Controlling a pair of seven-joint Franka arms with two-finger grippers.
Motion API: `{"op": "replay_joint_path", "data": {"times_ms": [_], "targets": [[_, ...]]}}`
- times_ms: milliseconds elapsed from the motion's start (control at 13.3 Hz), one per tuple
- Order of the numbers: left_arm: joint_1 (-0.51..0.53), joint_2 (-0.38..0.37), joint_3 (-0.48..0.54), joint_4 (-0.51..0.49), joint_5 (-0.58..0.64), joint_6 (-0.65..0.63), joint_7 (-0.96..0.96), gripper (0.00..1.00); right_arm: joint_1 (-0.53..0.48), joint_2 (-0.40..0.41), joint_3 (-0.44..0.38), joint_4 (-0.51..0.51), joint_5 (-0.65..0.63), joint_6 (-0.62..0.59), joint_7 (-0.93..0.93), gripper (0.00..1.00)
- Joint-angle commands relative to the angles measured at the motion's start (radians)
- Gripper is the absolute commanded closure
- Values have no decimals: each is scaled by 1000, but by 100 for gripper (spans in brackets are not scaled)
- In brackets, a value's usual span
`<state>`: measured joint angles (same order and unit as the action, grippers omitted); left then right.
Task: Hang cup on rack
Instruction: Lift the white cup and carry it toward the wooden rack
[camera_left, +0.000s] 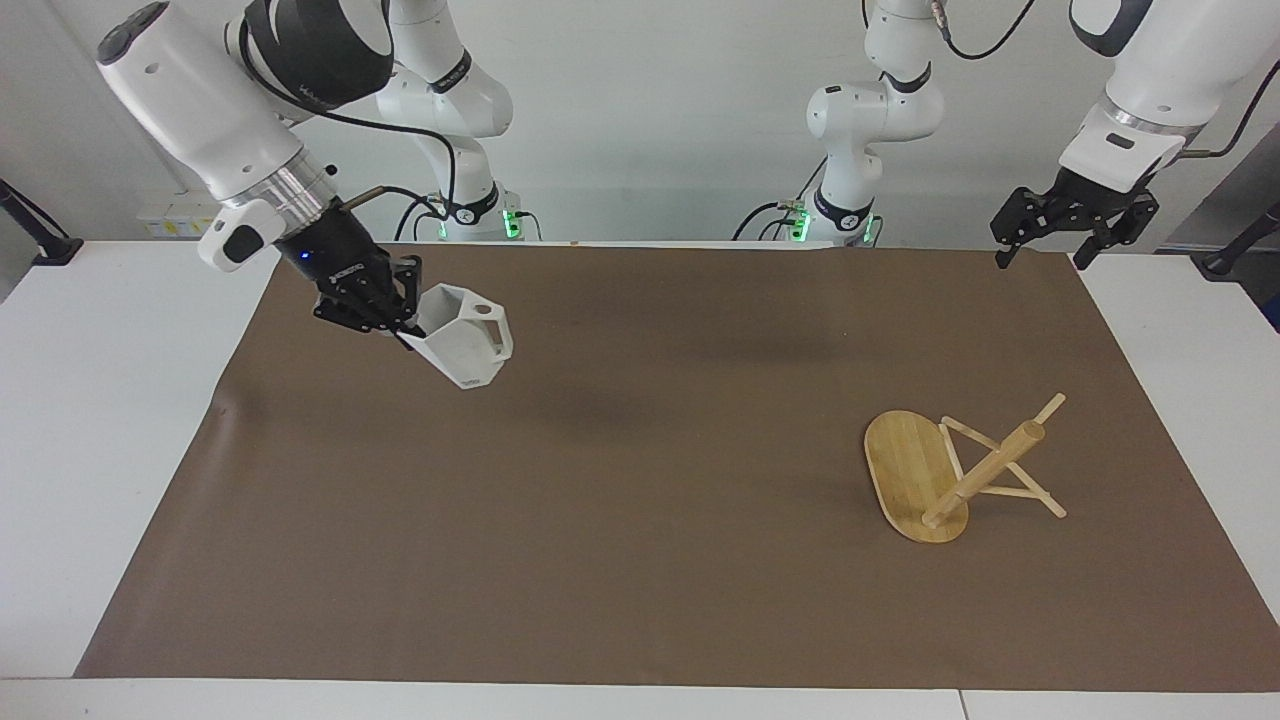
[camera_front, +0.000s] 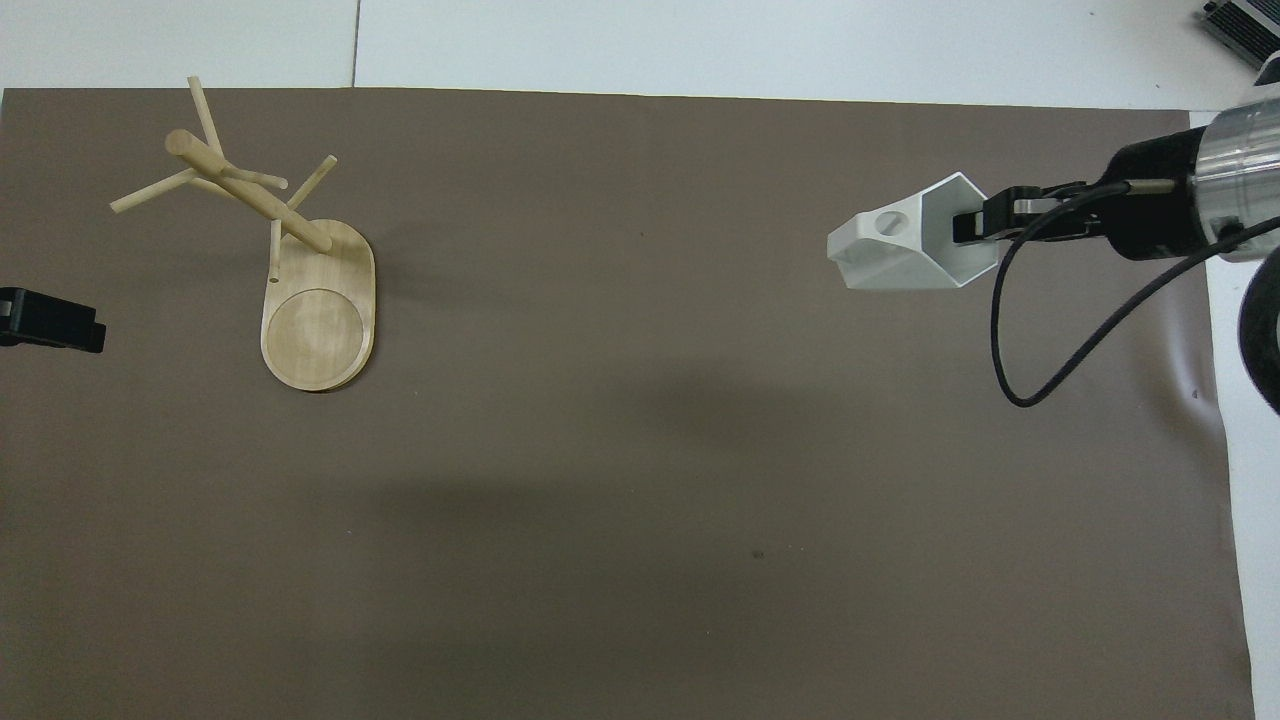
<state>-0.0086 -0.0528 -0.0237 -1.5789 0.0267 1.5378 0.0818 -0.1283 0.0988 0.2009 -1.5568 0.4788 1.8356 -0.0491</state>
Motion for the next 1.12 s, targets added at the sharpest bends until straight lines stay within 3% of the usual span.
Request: {"op": "replay_joint_path", "data": {"times_ms": [0,375,825,1050], "targets": [[-7,-28,-1,-32,-1,1,12,0,38,-4,34,-2,134,23,110,100],[-11,-30,-2,-32,-2,-2,15,0,191,5,34,-40,178,175,215,100],[-14,-39,-7,-55,-2,15,12,0,360,122,34,-34,302,445,207,100],[-40,-45,-10,-65,-2,11,-2,0,401,168,38,4,406,493,212,100]]}}
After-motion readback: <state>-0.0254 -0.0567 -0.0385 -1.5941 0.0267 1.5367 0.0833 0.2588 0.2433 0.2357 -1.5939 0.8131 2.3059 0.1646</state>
